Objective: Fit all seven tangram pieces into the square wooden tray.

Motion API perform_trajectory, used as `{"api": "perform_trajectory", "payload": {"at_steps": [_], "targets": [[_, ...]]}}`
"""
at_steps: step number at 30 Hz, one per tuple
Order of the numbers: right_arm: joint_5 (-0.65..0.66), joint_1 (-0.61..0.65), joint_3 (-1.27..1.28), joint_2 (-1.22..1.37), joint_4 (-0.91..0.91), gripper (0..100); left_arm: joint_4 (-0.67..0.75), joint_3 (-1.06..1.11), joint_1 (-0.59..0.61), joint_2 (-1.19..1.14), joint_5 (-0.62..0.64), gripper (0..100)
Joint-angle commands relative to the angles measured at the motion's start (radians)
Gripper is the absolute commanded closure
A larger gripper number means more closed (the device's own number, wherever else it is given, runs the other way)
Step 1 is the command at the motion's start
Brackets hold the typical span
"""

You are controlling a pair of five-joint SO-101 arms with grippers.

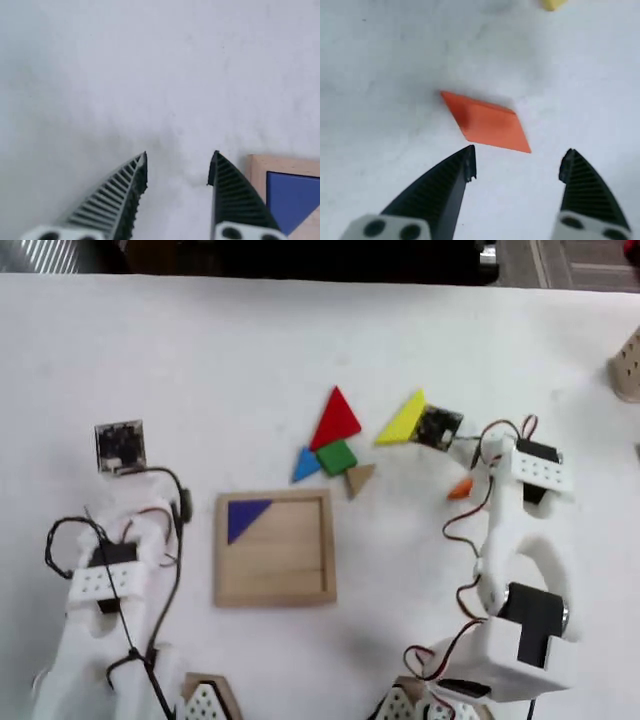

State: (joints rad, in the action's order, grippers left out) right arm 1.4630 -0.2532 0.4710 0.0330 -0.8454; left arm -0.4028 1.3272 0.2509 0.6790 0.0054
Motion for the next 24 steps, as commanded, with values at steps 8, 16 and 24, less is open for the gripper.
{"api": "perform_trajectory", "payload": {"at_steps": [8, 16, 24], "targets": [[0.095, -0.021, -0.178, 0.263, 0.05, 72.8, 0.043, -0.012, 0.012, 0.025, -0.066, 79], [0.101, -0.018, -0.351, 0.427, -0.143, 72.9, 0.049, -0.012, 0.012, 0.025, -0.068, 79], [0.055, -0.035, -0.382, 0.409, -0.42, 72.9, 0.051, -0.014, 0.01, 0.025, -0.071, 79]]}}
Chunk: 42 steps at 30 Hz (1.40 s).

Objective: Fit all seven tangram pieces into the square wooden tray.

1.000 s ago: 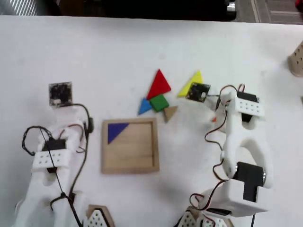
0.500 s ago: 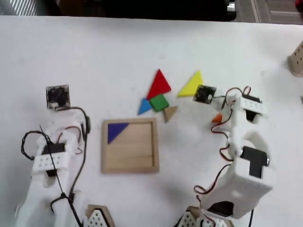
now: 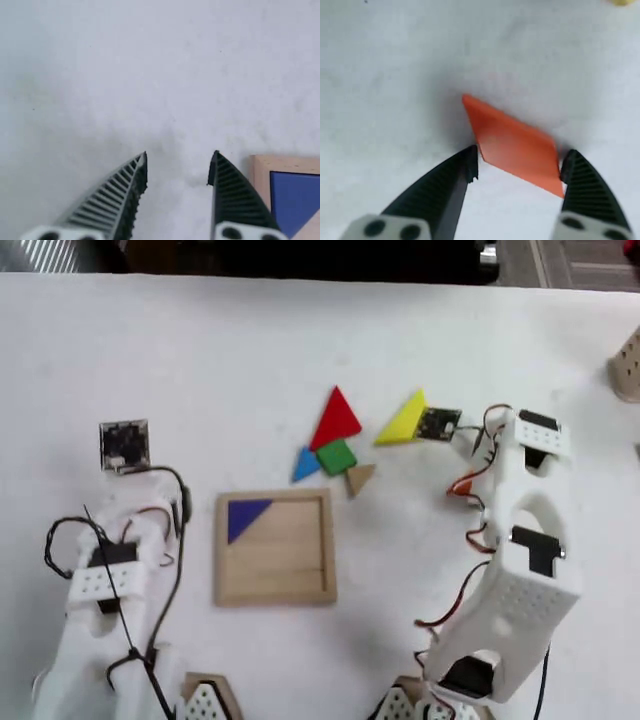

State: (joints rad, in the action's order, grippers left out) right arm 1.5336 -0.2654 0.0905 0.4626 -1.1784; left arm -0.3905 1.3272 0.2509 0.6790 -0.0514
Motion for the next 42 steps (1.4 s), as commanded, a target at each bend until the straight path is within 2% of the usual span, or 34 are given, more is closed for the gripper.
{"api": "perform_trajectory", "payload": {"at_steps": [1, 4, 11, 14, 20, 25, 27, 29, 42], "targets": [[-0.044, -0.033, 0.0, -0.031, -0.107, 72.9, 0.038, -0.014, 0.01, 0.025, -0.015, 79], [-0.089, -0.062, 0.026, -0.076, -0.156, 72.9, 0.04, -0.014, 0.01, 0.025, -0.015, 79], [-0.094, -0.073, 0.262, -0.308, -0.216, 72.9, 0.04, -0.015, 0.01, 0.025, -0.015, 79], [-0.101, -0.071, 0.359, -0.446, -0.143, 72.9, 0.04, -0.015, 0.01, 0.025, -0.015, 79], [-0.253, -0.016, 0.489, -0.584, 0.094, 72.8, 0.04, -0.015, 0.01, 0.025, -0.015, 79], [-0.281, 0.041, 0.503, -0.544, 0.222, 72.8, 0.04, -0.015, 0.01, 0.025, -0.015, 79], [-0.241, 0.061, 0.499, -0.515, 0.236, 72.8, 0.04, -0.015, 0.01, 0.025, -0.015, 79], [-0.187, 0.068, 0.486, -0.478, 0.24, 72.9, 0.04, -0.015, 0.01, 0.025, -0.015, 79], [-0.117, 0.07, 0.368, -0.28, 0.236, 73.0, 0.04, -0.017, 0.01, 0.025, -0.015, 79]]}}
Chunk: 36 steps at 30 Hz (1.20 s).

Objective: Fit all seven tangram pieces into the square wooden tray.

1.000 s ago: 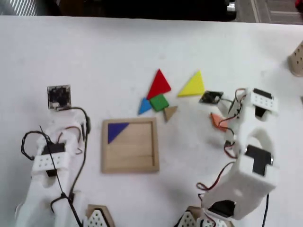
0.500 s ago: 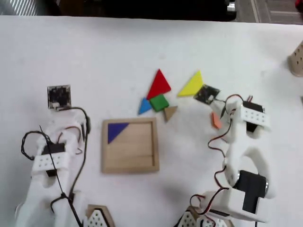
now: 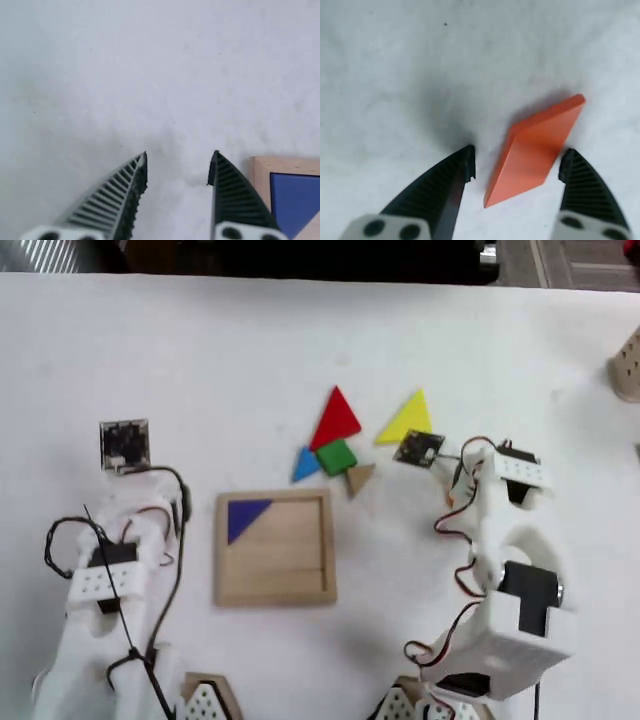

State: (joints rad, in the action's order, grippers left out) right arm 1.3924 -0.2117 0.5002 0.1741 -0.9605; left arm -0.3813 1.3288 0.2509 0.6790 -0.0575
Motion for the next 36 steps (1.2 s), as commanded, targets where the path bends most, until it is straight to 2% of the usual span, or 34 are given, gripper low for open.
{"api": "perform_trajectory", "payload": {"at_steps": [1, 8, 10, 14, 21, 25, 27, 32, 36], "targets": [[0.023, 0.015, -0.044, 0.008, 0.018, 73.0, 0.031, -0.018, 0.01, 0.025, -0.009, 79], [0.023, 0.018, -0.049, 0.007, 0.019, 73.2, 0.031, -0.017, 0.01, 0.025, -0.009, 79], [0.021, 0.035, -0.051, 0.007, 0.021, 76.2, 0.031, -0.017, 0.013, 0.025, -0.009, 79], [-0.08, 0.044, -0.072, 0.016, 0.018, 85.0, 0.031, -0.015, 0.015, 0.025, -0.009, 79], [-0.1, 0.036, -0.069, 0.016, 0.018, 84.8, 0.031, -0.015, 0.015, 0.027, -0.009, 79], [-0.192, 0.019, -0.083, -0.001, 0.016, 84.8, 0.031, -0.015, 0.015, 0.027, -0.009, 79], [-0.226, 0.019, -0.104, -0.015, -0.01, 85.4, 0.031, -0.015, 0.015, 0.028, -0.009, 79], [-0.301, 0.019, -0.186, -0.05, -0.15, 95.0, 0.029, -0.015, 0.016, 0.031, -0.009, 79], [-0.319, 0.004, -0.247, -0.058, -0.234, 96.1, 0.029, -0.015, 0.016, 0.031, -0.009, 79]]}}
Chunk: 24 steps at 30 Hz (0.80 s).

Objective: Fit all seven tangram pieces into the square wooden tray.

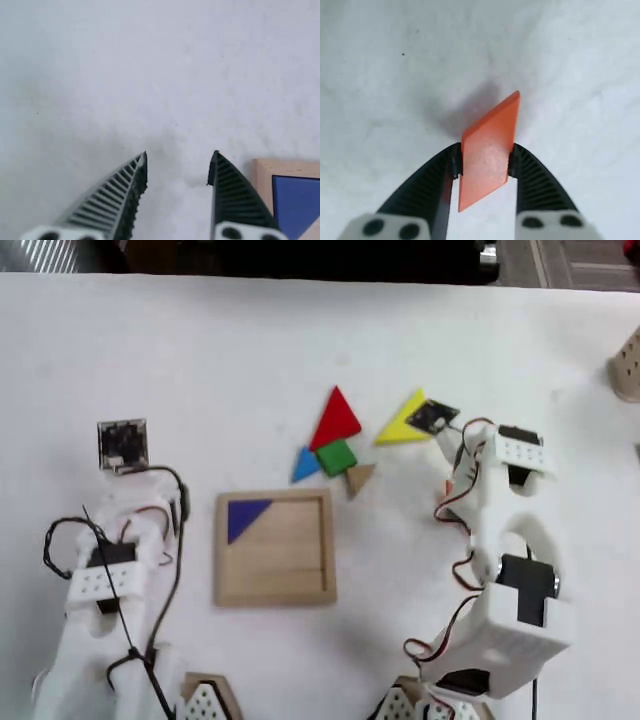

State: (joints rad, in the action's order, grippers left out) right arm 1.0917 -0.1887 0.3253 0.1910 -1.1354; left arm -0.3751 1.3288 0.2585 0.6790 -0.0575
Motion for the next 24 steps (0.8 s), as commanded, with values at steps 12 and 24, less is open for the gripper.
{"api": "perform_trajectory", "payload": {"at_steps": [12, 24], "targets": [[-0.167, 0.004, -0.261, -0.076, -0.269, 96.1, 0.023, -0.015, 0.008, 0.03, -0.009, 79], [-0.405, 0.297, -0.385, -0.076, -0.458, 96.1, 0.023, -0.018, 0.045, 0.028, -0.009, 79]]}}
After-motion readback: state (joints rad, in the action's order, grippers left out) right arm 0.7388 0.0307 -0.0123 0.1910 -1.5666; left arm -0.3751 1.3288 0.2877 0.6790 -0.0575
